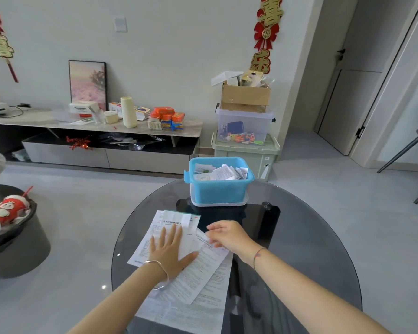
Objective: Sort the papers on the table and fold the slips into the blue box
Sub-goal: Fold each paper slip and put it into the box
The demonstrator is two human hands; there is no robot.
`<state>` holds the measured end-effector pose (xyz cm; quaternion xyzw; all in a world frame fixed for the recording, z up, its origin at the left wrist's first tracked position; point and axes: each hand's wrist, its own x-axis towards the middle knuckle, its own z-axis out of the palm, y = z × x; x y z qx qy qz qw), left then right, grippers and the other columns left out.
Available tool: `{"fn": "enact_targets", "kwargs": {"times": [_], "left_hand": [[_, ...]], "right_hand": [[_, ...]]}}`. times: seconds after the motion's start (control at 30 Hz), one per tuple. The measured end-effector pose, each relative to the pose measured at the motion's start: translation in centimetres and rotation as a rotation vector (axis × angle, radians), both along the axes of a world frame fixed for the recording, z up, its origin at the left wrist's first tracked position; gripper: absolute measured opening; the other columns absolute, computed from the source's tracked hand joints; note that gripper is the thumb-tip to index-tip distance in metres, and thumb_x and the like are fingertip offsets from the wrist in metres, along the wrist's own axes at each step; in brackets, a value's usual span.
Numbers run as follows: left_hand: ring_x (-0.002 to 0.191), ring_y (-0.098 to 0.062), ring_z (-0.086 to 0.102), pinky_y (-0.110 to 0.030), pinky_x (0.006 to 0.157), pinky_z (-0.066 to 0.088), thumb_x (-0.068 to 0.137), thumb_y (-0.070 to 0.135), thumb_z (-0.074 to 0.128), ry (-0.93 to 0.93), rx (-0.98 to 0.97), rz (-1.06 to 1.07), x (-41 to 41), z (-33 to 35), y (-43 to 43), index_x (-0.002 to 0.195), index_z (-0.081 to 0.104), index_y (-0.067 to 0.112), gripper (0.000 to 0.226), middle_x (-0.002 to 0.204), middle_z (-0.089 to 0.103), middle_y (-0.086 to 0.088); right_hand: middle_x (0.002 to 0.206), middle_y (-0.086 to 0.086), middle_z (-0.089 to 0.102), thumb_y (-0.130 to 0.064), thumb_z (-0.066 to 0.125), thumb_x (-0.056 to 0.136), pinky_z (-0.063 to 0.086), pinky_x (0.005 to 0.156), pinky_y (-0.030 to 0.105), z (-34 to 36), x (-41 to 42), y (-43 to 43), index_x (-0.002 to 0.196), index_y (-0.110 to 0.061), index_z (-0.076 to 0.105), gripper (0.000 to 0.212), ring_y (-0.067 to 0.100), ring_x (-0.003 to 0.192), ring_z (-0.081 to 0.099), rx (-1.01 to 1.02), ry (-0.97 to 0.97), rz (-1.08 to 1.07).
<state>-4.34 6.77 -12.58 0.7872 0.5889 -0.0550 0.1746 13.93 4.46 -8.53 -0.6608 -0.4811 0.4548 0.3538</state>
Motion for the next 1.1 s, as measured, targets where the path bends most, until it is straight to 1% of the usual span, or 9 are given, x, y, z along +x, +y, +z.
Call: {"fn": "enact_targets", "kwargs": {"times": [0.07,0.17,0.37,0.5,0.67,0.73,0.83,0.9,1.1], "left_hand": [[0.145,-0.023,-0.019,-0.046,0.117,-0.011,0.081,0.078,0.012,-0.039,-0.002,0.015,0.3,-0.1,0.1,0.150,-0.018,0.015,0.099,0.158,-0.021,0.002],[0.147,-0.021,-0.014,-0.040,0.118,-0.009,0.102,0.043,0.025,-0.180,-0.030,0.080,0.8,0.5,0.4,0.150,-0.015,0.009,0.071,0.160,-0.013,-0.003],[0.147,-0.025,-0.005,-0.034,0.116,-0.002,0.100,0.006,0.028,-0.463,-0.079,0.198,0.6,2.1,0.3,0.150,-0.012,0.009,0.064,0.160,-0.002,-0.008],[0.147,-0.025,-0.007,-0.034,0.116,-0.004,0.100,0.004,0.027,-0.572,-0.115,0.207,0.2,2.0,0.3,0.151,-0.012,0.012,0.064,0.160,-0.001,-0.008],[0.147,-0.025,-0.006,-0.035,0.117,-0.002,0.099,0.006,0.028,-0.592,-0.144,0.227,0.2,1.9,0.5,0.151,-0.009,0.015,0.064,0.160,0.002,-0.007],[0.146,-0.029,0.010,-0.041,0.119,0.011,0.099,0.012,0.032,-0.680,-0.172,0.276,0.1,1.9,0.6,0.152,-0.005,0.021,0.065,0.159,0.013,-0.008],[0.138,-0.025,0.032,-0.022,0.105,0.028,0.103,0.017,0.033,-0.796,-0.175,0.308,0.0,2.0,0.5,0.152,0.002,0.020,0.058,0.152,0.026,-0.006],[0.135,-0.023,0.036,-0.022,0.097,0.033,0.104,0.023,0.030,-0.821,-0.160,0.295,0.1,2.5,0.5,0.153,0.005,0.021,0.055,0.154,0.026,-0.007],[0.145,-0.022,0.020,-0.032,0.115,0.018,0.104,0.029,0.031,-0.770,0.004,0.216,0.7,3.5,1.7,0.153,0.010,0.019,0.054,0.158,0.018,-0.003]], "right_hand": [[0.097,0.005,0.067,-0.011,0.063,0.090,0.053,0.063,0.014,0.1,-0.8,0.3,0.117,-0.006,0.063,0.027,0.011,0.080,0.066,-0.043,0.086,-0.035],[0.107,0.012,0.066,-0.006,0.054,0.095,0.056,0.071,0.019,0.5,-1.6,0.6,0.122,0.000,0.058,0.028,0.018,0.091,0.067,-0.098,0.245,-0.072],[0.119,0.020,0.062,0.000,0.045,0.097,0.056,0.077,0.025,0.9,-3.7,1.9,0.125,0.007,0.052,0.029,0.024,0.098,0.064,-0.195,0.412,-0.109],[0.089,0.010,0.066,0.003,0.054,0.091,0.053,0.073,0.022,0.8,-4.9,2.4,0.113,0.004,0.060,0.022,0.017,0.079,0.062,-0.150,0.362,-0.123],[0.104,0.010,0.067,-0.003,0.069,0.082,0.054,0.079,0.024,-0.3,-6.1,2.9,0.114,-0.002,0.063,0.033,0.019,0.089,0.065,0.005,0.157,-0.183],[0.097,0.011,0.069,-0.006,0.072,0.081,0.057,0.074,0.026,-0.8,-6.4,2.9,0.109,-0.005,0.064,0.029,0.016,0.077,0.066,0.004,0.151,-0.194],[0.076,0.010,0.069,-0.005,0.069,0.084,0.060,0.071,0.030,-1.1,-6.5,2.5,0.086,-0.005,0.072,0.004,0.017,0.065,0.066,-0.010,0.123,-0.153],[0.075,0.013,0.070,-0.002,0.066,0.084,0.060,0.069,0.029,-0.9,-5.8,2.1,0.076,-0.006,0.072,0.011,0.018,0.061,0.066,-0.002,0.112,-0.164],[0.089,0.010,0.072,-0.008,0.064,0.089,0.055,0.058,0.018,1.3,-1.2,1.4,0.097,-0.003,0.070,0.011,0.014,0.071,0.070,-0.056,0.221,-0.203]]}}
